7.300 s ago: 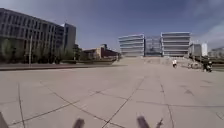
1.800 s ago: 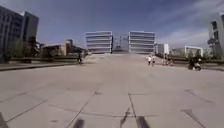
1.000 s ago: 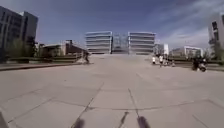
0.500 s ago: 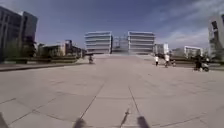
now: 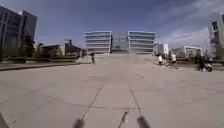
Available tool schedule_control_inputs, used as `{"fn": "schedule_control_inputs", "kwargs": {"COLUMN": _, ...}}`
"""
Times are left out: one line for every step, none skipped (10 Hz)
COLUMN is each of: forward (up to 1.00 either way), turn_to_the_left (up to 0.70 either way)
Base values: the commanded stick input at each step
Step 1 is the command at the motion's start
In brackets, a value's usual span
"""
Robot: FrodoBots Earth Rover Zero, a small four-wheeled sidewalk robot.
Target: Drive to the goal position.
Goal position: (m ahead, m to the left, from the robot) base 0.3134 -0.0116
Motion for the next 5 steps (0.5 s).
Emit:
{"fn": "schedule_control_inputs", "kwargs": {"forward": 0.69, "turn_to_the_left": 0.00}}
{"fn": "schedule_control_inputs", "kwargs": {"forward": 0.69, "turn_to_the_left": 0.00}}
{"fn": "schedule_control_inputs", "kwargs": {"forward": 0.69, "turn_to_the_left": 0.00}}
{"fn": "schedule_control_inputs", "kwargs": {"forward": 0.69, "turn_to_the_left": 0.00}}
{"fn": "schedule_control_inputs", "kwargs": {"forward": 0.69, "turn_to_the_left": 0.00}}
